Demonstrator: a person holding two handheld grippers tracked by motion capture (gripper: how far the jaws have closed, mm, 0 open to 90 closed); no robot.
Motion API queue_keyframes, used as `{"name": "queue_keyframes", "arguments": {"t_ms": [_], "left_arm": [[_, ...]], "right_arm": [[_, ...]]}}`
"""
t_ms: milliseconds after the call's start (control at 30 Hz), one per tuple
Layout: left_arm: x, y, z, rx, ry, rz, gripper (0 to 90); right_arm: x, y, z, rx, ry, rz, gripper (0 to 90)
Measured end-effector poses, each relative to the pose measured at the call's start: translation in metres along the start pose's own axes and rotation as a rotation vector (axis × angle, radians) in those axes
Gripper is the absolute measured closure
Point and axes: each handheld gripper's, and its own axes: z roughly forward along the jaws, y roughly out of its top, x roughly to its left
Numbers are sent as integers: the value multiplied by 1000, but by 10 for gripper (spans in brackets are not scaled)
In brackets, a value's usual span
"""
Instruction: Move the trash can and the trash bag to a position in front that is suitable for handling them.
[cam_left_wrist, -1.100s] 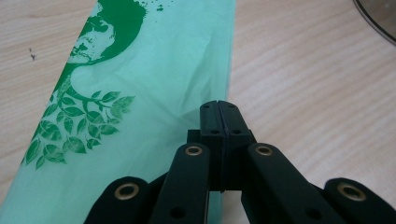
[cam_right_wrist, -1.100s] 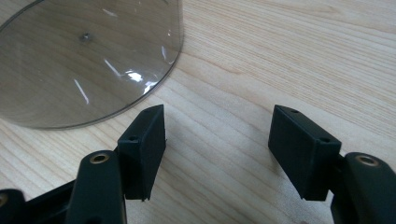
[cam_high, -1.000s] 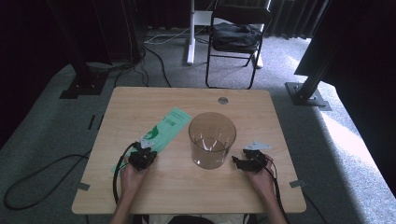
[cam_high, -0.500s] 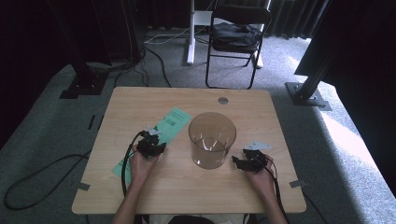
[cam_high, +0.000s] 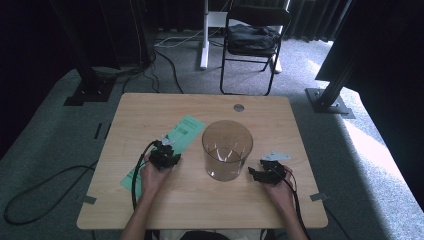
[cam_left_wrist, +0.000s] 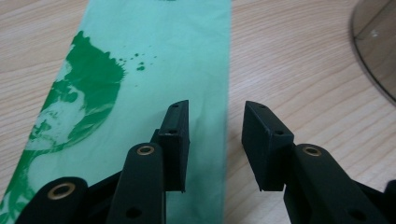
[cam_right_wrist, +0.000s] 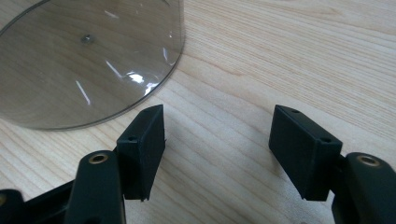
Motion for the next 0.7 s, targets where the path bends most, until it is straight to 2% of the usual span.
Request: {"name": "queue_keyframes", "arguments": {"t_ms": [67,167,400,533,700], "left_arm": [[0,0,1,2,5,0,633],[3,-1,1,-5,7,-18,740],[6,-2,0,-5,0,-22,886],[-1,-2,-1,6,3,-3,899],[-11,-8,-4,-6,-2,-2,898]], "right_arm": [[0,0,0,0,-1,-1,354],[0,0,0,-1,-1,-2,353],[0,-1,0,-8,1,-3,353],[0,-1,0,-9,-1,-5,353],[0,-1,0,-9,-2,-6,353]]}}
